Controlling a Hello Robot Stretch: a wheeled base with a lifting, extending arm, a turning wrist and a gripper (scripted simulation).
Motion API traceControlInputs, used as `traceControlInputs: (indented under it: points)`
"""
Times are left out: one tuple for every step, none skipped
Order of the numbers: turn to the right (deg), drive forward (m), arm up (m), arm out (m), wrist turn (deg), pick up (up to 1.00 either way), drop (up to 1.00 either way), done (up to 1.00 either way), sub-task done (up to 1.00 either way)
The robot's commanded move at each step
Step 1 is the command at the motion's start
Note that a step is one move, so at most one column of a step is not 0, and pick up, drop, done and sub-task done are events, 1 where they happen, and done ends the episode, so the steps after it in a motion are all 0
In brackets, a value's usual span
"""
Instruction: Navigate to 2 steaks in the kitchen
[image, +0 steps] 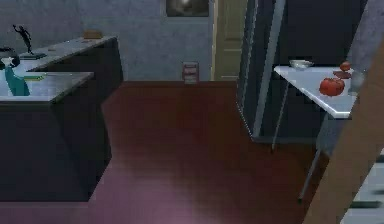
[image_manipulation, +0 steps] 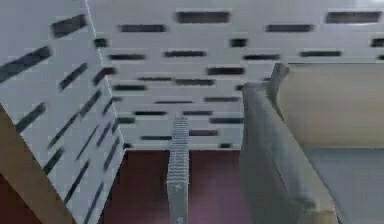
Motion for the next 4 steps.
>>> traceControlInputs:
  points:
    - [0.0,1.00,0.00,0.00,0.0,0.00,0.00,0.00,0.00]
    - [0.0,0.35,0.00,0.00,0.0,0.00,0.00,0.00,0.00]
    - [45.0,0.00,0.00,0.00,0.0,0.00,0.00,0.00,0.00]
    - [33.0,0.00,0.00,0.00,0.0,0.00,0.00,0.00,0.00]
